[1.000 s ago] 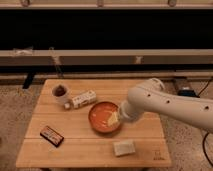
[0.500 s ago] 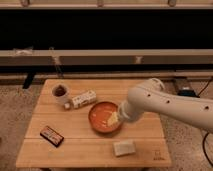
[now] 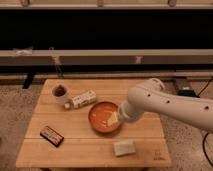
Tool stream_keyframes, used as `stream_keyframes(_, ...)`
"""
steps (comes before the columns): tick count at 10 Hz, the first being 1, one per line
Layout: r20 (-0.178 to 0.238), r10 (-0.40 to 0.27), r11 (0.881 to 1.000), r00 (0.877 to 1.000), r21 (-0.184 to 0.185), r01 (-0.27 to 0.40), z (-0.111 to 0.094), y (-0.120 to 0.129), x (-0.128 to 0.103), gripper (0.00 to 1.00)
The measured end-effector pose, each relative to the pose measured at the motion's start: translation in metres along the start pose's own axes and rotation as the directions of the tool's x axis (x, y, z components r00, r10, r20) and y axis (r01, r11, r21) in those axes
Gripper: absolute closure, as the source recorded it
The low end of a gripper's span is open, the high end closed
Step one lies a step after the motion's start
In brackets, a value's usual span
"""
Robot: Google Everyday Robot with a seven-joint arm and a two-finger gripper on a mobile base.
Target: Place the eraser on the white sponge
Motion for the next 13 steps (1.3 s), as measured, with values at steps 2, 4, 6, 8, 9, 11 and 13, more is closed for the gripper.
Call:
stream_keyframes(2,0.000,0.000,1.000,1.000,0.000,0.000,0.000,0.000,0.000,0.30)
stream_keyframes(4,0.000,0.000,1.000,1.000,0.000,0.000,0.000,0.000,0.000,0.30)
stream_keyframes(6,0.000,0.000,1.000,1.000,0.000,0.000,0.000,0.000,0.000,0.30)
stream_keyframes(8,0.004,-0.016,1.000,1.000,-0.001,0.016,-0.001,0.003,0.000,0.30)
stream_keyframes(9,0.009,-0.071,0.997,0.997,0.003,0.071,-0.002,0.013,0.001,0.30)
stream_keyframes(11,0.011,-0.200,0.980,0.980,0.014,0.200,0.003,0.052,0.004,0.30)
stream_keyframes(13,0.002,-0.341,0.940,0.940,0.030,0.341,0.016,0.110,0.003,0.30)
